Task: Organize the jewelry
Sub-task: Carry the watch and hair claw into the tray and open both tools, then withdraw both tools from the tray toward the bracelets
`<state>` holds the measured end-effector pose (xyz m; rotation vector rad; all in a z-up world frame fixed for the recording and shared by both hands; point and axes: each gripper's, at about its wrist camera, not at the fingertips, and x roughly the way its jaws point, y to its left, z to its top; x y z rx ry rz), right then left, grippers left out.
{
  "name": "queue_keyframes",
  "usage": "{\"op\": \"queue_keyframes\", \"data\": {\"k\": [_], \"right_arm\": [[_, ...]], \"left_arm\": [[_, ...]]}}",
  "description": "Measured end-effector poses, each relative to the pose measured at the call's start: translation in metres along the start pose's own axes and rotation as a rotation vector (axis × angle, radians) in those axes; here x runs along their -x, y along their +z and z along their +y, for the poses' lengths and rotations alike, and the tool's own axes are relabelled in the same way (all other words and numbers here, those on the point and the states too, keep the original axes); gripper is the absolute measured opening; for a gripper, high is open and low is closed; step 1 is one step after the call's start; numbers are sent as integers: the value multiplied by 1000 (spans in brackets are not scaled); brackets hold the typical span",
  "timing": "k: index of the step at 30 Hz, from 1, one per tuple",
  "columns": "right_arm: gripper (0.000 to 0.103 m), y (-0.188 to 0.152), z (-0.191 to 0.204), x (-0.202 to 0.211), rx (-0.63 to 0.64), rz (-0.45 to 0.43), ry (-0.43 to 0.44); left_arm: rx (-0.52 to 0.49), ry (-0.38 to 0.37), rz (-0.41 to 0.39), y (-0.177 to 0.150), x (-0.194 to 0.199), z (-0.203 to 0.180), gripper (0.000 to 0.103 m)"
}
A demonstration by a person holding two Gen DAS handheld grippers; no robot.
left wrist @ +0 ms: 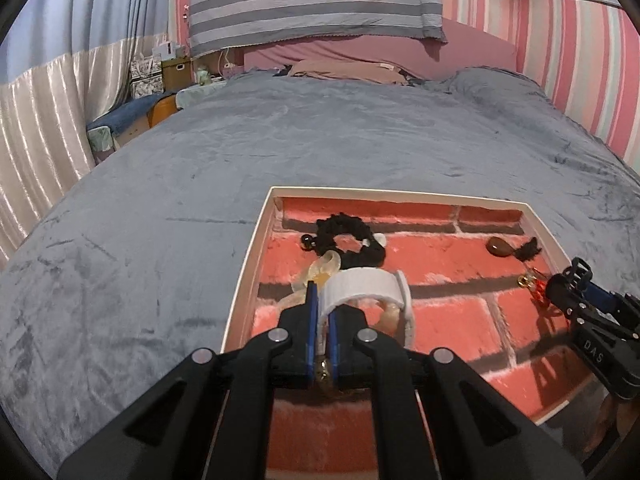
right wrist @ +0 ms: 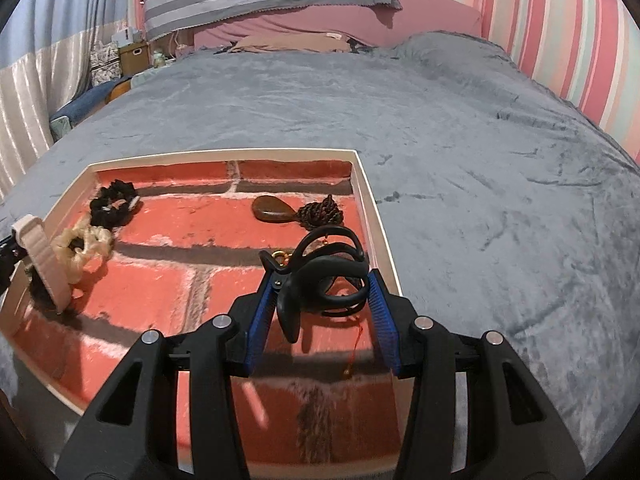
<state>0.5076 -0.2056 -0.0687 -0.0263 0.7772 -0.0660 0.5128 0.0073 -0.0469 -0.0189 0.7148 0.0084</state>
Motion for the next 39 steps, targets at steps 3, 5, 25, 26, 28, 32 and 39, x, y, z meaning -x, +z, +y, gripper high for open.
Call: {"op": "queue_keyframes", "data": {"k": [3, 5, 25, 26, 28, 32, 39], "right_arm": [[46, 1, -1, -9, -4, 15, 0], [46, 3, 2, -13, 10, 22, -3], [62, 5, 8, -22, 43, 82, 14], [66, 5, 8, -20, 45, 84, 29], [71, 5, 8, -11, 52, 72, 43], [87, 8, 3, 8, 43, 40, 49], [99, 14, -20, 53, -13, -23, 40]], "left_arm": [[6, 2, 6, 2, -8, 3, 5], [5, 3, 12, 3, -11, 4, 5], [-46, 70, 113, -8, -30, 6, 28], [-51, 76, 116, -8, -29, 7, 42], [-61, 79, 116, -10, -24, 6, 50], [-58, 66, 123, -12, -14, 5, 61], [-42, 20, 117, -18, 16, 1, 67]]}}
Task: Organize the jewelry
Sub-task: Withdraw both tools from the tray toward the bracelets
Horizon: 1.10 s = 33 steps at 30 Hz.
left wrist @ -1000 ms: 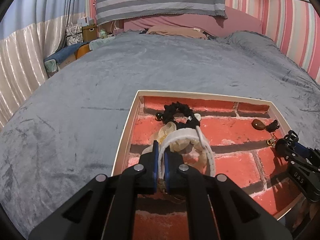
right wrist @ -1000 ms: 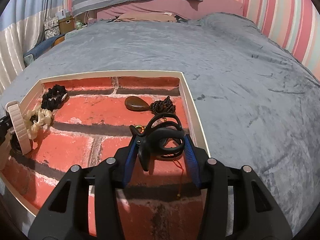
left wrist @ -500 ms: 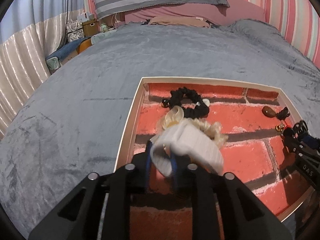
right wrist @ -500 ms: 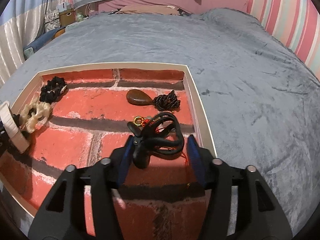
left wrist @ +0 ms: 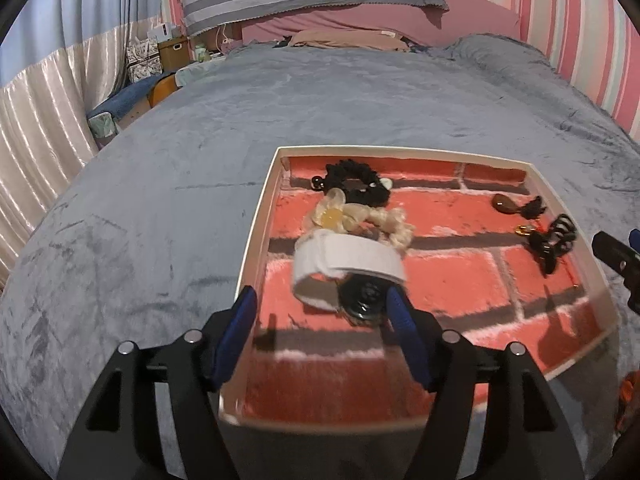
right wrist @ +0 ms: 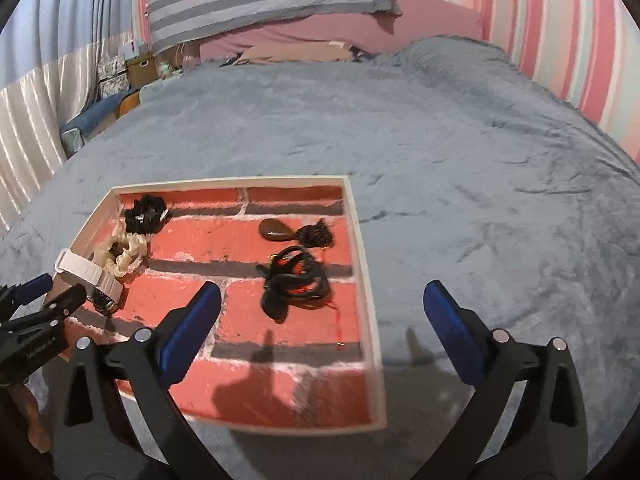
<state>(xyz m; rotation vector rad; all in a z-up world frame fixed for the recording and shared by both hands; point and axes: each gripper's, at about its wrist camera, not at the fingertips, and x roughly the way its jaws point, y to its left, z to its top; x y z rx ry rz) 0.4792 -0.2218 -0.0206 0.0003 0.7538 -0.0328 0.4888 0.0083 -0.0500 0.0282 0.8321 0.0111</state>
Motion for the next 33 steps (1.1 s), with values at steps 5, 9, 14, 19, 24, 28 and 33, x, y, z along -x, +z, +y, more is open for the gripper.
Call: {"op": "queue_keyframes", "data": {"k": [5, 9, 14, 19, 24, 28, 33], "right_arm": [[99, -9, -12, 27, -6, -8, -37], [99, -22, -20, 47, -21, -6, -47], [99, -39, -26, 81, -22, -27, -63], [99, -62, -30, 115, -24, -57, -67], [99, -86, -40, 143, -36, -65, -76], [99, -108, -47, 164, -47, -66, -96], [99, -132, -48, 186, -23, -83, -115]], "left_arm": [[-6, -26, -38, -9, 34, -1, 85], [-2, -60, -49, -17, 62, -1, 86], [6, -69, -88, -33, 104, 7, 89], [-13, -47, -123, -56, 142, 21, 89], [-18, -32, -166, -77, 178, 44, 89], [-21, -17, -186, -95, 200, 63, 89], [-39, -8, -182, -128, 217, 83, 89]]}}
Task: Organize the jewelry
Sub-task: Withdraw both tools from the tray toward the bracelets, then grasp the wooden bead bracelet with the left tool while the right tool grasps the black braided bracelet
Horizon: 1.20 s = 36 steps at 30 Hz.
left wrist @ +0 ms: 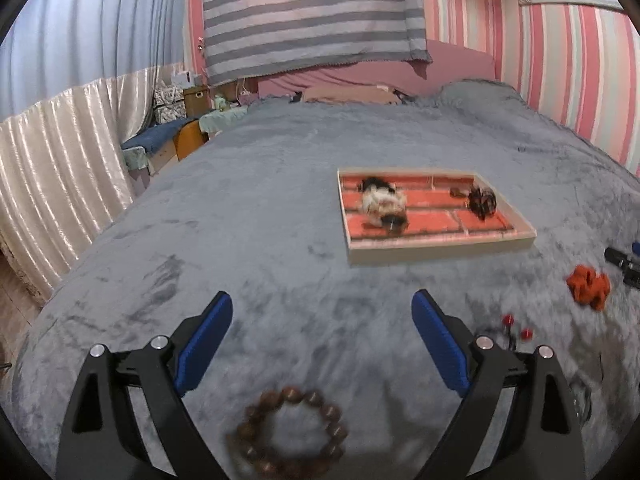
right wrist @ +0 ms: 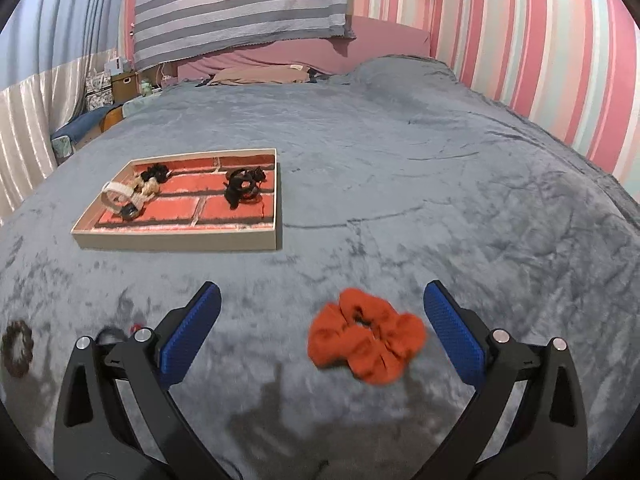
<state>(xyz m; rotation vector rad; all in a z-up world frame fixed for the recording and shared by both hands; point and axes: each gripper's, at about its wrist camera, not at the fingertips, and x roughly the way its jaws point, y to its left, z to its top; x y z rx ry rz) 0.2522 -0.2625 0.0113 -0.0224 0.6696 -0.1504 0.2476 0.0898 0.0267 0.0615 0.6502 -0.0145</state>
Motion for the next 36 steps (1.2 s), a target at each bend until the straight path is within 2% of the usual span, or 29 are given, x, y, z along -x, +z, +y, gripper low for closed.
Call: {"op": "queue_keyframes", "data": {"k": [5, 8, 12, 18, 24, 28, 32, 36], "right_arm": [[99, -27, -1, 21, -23, -2, 50], [99, -47, 3, 31, -27, -5, 73], [99, -74, 12, 34, -12, 17, 59], [99, -112, 19, 28, -5, 66, 66], [98, -128, 23, 26, 3, 79, 67], [97, -134, 30, 23, 25, 102, 68], [90, -138, 33, 17, 39, 130, 71], [84, -139, 31, 11, 30, 153, 81]], "left_arm": [[49, -19, 36, -29, 7, 21, 92], [73, 4, 37, -46, 9, 31, 93], [78, 29, 52, -63, 7, 40, 93], [88, 27, 68, -74, 4, 51, 93], [86, 39, 90, -85, -5, 64, 93], [114, -3, 122, -90, -12, 73, 93], [113, -12, 156, -93, -22, 77, 93], [62, -2, 173, -97, -30, 67, 93]]}}
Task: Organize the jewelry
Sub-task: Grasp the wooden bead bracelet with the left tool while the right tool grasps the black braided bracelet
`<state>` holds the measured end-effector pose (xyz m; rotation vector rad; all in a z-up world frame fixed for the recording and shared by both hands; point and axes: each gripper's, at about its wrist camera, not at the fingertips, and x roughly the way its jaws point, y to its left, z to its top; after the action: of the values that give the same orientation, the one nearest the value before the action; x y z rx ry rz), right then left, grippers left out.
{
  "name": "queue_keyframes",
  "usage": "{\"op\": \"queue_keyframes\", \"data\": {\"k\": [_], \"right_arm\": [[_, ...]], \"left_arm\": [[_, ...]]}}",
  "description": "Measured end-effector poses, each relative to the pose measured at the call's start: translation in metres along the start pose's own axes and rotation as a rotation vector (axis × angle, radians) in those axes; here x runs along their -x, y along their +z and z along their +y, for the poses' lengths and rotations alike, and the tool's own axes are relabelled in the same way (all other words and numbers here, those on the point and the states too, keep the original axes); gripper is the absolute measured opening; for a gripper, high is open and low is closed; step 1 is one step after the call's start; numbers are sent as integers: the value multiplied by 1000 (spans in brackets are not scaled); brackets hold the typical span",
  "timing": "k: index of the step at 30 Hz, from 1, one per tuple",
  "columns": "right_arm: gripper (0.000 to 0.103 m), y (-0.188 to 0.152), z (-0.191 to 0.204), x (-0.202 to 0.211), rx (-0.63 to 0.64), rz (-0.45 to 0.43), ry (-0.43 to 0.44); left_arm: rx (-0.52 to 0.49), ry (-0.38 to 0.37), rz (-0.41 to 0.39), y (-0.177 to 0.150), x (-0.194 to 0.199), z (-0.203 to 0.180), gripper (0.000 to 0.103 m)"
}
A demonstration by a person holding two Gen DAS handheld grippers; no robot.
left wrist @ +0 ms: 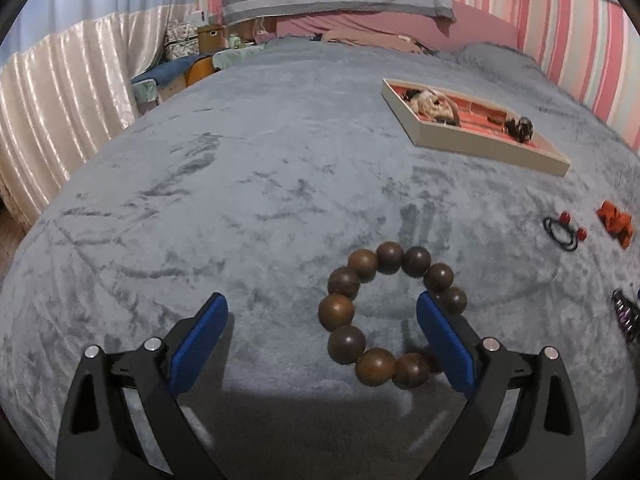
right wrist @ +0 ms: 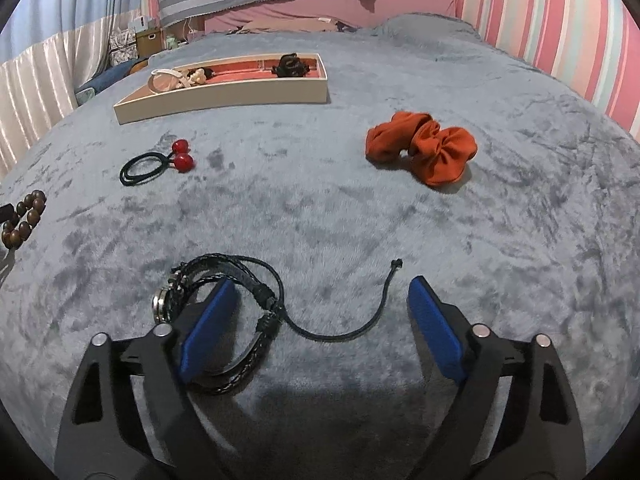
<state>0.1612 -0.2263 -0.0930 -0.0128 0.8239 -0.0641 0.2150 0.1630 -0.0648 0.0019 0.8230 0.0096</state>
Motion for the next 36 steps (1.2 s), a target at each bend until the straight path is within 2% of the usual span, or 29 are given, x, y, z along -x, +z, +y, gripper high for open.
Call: {"op": "queue_keyframes", "data": {"k": [4, 11, 13, 14, 16, 18, 24, 27, 29, 32, 34, 36], "right_arm": [[81, -1, 0, -3, -3, 13, 13], [72, -1, 2, -7, 7, 26, 25], [65, 0, 4, -7, 16, 25, 26], [58, 0, 6, -7, 29, 25, 34], [52, 1, 11, -8, 50, 25, 39], [41, 1, 13, -8, 59, 23, 53], [15, 2, 20, -6, 87, 16, 61], [13, 3, 20, -6, 85, 15, 60], [13, 4, 20, -7, 82, 16, 61], [12, 7, 20, -7, 77, 15, 59], [12, 9, 20, -8, 74, 17, 60], [12, 11, 20, -9, 72, 16, 63]], "left_arm": [[-34, 2, 16, 0, -10, -7, 93], [-38, -24, 49, 3, -25, -6, 91], [-37, -31, 53, 4, -27, -5, 86], [-36, -34, 55, 5, -28, -5, 84], [-37, -39, 56, 6, -29, -5, 83], [-39, -46, 56, 5, -29, -5, 78], [-38, -62, 52, 5, -29, -4, 62], [-32, -62, 47, 5, -28, -3, 53], [-32, -66, 44, 4, -28, -3, 42], [-26, -60, 39, 5, -28, -2, 31], [-17, -57, 38, 5, -28, 0, 25], [-10, -60, 36, 6, -27, 1, 24]]}}
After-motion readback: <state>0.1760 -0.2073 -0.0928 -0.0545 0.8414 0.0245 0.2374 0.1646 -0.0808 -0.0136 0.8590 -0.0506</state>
